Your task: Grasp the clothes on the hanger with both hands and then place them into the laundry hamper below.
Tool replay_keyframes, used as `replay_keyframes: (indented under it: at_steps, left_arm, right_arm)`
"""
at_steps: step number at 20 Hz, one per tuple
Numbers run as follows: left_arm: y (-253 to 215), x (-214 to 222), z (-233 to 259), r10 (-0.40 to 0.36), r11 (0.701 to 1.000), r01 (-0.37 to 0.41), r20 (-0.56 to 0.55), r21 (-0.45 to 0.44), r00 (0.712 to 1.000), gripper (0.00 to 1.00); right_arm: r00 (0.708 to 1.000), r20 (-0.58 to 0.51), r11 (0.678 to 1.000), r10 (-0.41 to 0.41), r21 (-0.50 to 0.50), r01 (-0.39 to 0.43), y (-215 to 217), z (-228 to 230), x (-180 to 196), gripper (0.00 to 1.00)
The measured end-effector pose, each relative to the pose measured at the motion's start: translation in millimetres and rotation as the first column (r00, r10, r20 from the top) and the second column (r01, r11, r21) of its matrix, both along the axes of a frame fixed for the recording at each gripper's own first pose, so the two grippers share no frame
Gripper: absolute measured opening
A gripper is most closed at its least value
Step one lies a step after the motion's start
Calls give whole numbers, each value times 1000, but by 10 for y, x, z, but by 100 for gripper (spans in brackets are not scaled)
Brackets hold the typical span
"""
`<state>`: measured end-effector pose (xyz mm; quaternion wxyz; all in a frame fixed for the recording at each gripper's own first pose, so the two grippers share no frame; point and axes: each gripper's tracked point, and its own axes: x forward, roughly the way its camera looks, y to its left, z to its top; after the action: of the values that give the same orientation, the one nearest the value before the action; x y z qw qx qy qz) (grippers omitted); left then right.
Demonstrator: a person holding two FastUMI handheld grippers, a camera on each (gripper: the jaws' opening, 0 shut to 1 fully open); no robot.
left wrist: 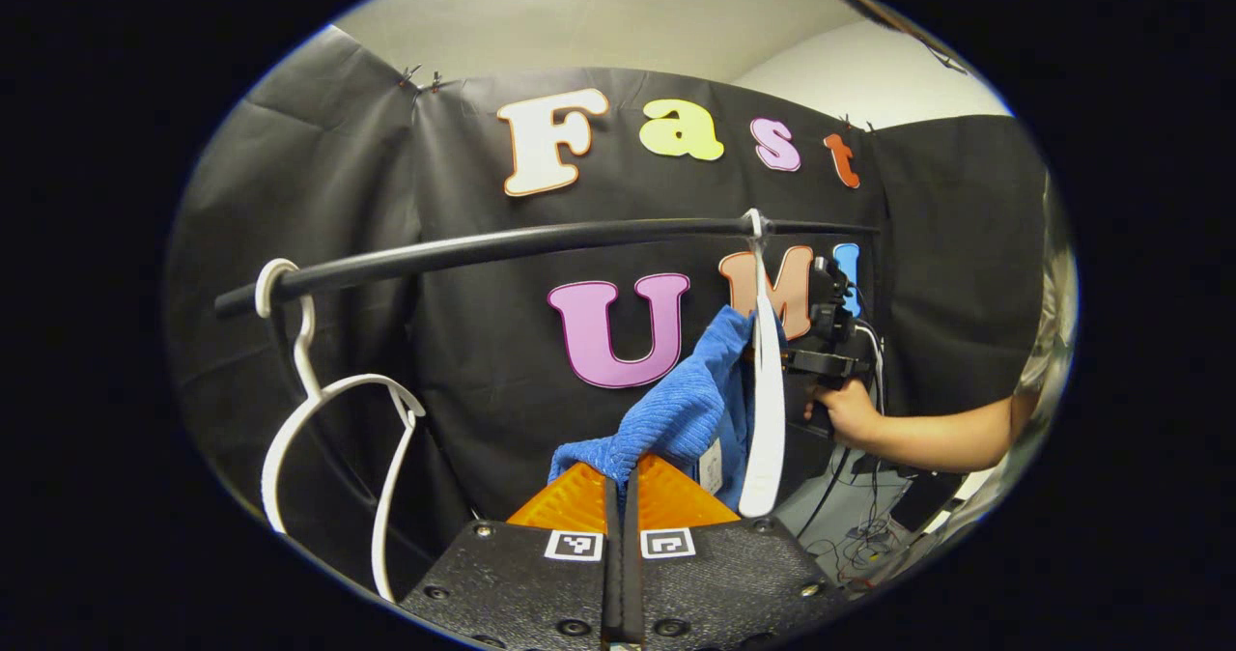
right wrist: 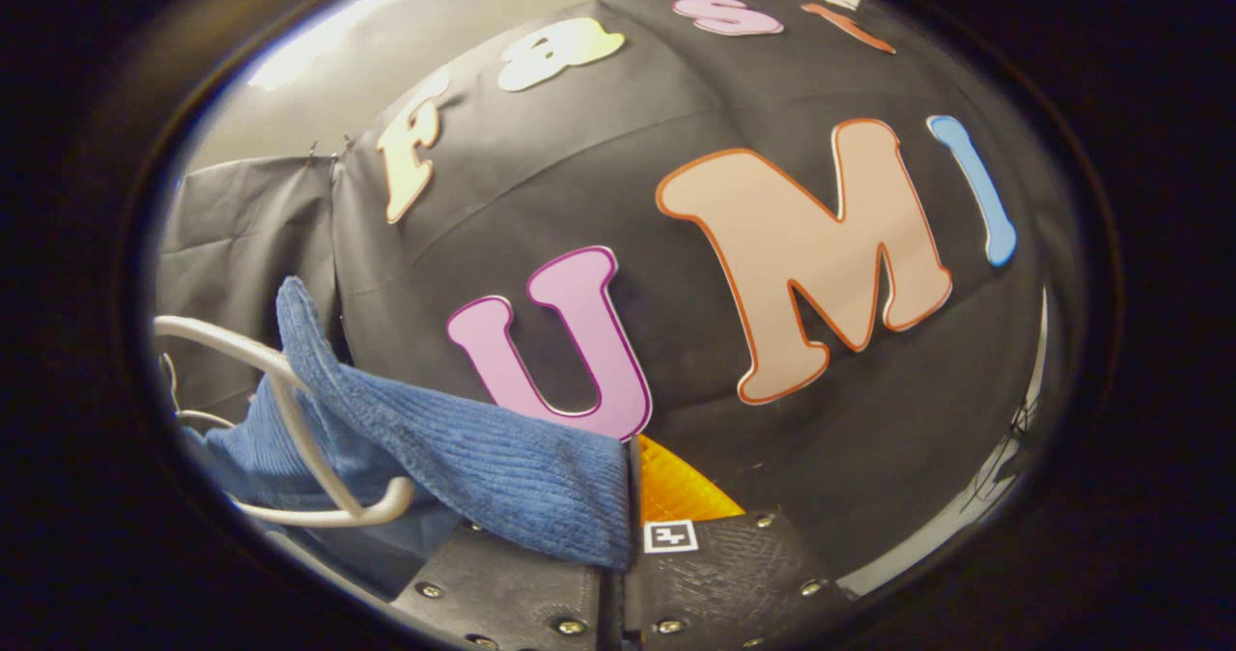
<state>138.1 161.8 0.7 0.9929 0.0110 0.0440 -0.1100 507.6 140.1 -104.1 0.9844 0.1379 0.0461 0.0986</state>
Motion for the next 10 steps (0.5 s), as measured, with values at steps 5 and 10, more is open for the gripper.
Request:
replay_keyframes:
  at_steps: [5,10]
  left_arm:
    - [64,230,-109,83,991,-82,10,-108,996,2]
    - [123,459,-433,206,964,-208,-28,-164,978,0]
  right_arm:
    - [997,-68,1000,-21,19,22,-100,-269,24,5]
    - [988,-132,995,-80,-72,71,-263,-635,-20,5]
